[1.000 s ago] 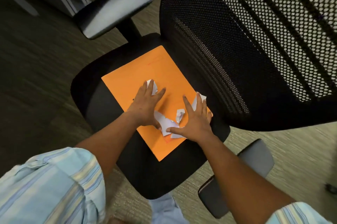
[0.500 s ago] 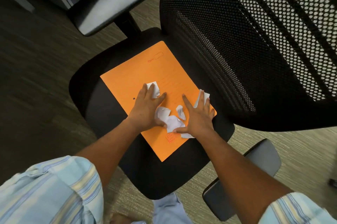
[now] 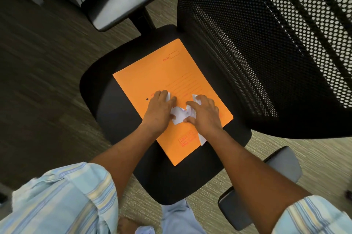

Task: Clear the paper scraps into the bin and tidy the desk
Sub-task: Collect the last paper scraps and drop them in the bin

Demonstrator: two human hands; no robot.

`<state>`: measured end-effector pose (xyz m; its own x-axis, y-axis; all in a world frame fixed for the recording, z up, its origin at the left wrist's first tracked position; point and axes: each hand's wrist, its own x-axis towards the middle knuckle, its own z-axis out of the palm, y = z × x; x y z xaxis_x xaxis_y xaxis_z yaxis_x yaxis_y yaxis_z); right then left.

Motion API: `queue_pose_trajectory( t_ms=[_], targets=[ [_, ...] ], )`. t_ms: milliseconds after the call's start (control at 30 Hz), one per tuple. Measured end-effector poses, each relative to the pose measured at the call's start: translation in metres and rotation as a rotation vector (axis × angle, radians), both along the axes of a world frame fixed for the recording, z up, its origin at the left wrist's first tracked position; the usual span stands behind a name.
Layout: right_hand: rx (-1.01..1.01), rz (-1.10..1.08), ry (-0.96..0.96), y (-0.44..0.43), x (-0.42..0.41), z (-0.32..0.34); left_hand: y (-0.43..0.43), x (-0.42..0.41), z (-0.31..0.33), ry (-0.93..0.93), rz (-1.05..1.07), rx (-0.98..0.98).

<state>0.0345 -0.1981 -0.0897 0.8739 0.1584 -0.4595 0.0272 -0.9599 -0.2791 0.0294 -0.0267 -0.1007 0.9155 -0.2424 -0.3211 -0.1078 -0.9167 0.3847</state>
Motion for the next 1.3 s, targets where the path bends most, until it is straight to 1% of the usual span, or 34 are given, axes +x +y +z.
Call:
queue_pose_trajectory(
  t_ms=[167,333,400,500,567,700,767,800,833,900,1000,1067,1167,1233,1300],
  targets=[
    [0.173,-0.048,-0.013,-0.001,0.006,-0.005,0.003,0.002,0.005,0.014,0.078,-0.035],
    [0.217,-0.085,-0.045,-0.016,0.010,0.000,0.000,0.010,0.011,0.144,0.199,-0.047],
    [0.233,-0.087,-0.057,-0.024,0.009,0.005,-0.003,0.014,0.016,0.175,0.233,-0.015],
    [0.240,-0.087,-0.051,-0.037,0.007,0.010,-0.006,0.014,0.018,0.144,0.209,0.088],
    [0.224,-0.085,-0.039,-0.045,0.005,0.011,-0.008,0.013,0.017,0.128,0.226,0.056],
    [0.223,-0.023,0.032,-0.060,-0.005,0.010,-0.009,0.004,0.008,0.087,0.187,0.033],
    [0.277,-0.124,0.123,-0.064,-0.007,0.012,-0.009,0.001,0.005,0.095,0.169,0.041],
    [0.297,-0.159,0.153,-0.065,-0.008,0.012,-0.008,0.002,0.005,0.120,0.128,0.080],
    [0.286,-0.156,0.164,-0.068,-0.011,0.012,-0.007,0.002,0.005,0.151,0.130,0.090],
    [0.230,-0.021,0.113,-0.073,-0.021,0.013,-0.005,0.002,0.004,0.155,0.163,0.064],
    [0.234,0.112,0.065,-0.077,-0.033,0.011,-0.006,0.000,0.007,0.127,0.173,0.055],
    [0.248,0.109,0.063,-0.074,-0.037,0.011,-0.006,-0.002,0.011,0.141,0.189,0.038],
    [0.283,0.012,0.060,-0.068,-0.039,0.015,-0.002,-0.005,0.014,0.181,0.240,0.011],
    [0.304,-0.025,0.007,-0.067,-0.040,0.017,0.001,-0.010,0.011,0.168,0.281,-0.016],
    [0.315,-0.004,-0.043,-0.069,-0.044,0.020,0.002,-0.015,0.010,0.154,0.303,0.000]
  ],
)
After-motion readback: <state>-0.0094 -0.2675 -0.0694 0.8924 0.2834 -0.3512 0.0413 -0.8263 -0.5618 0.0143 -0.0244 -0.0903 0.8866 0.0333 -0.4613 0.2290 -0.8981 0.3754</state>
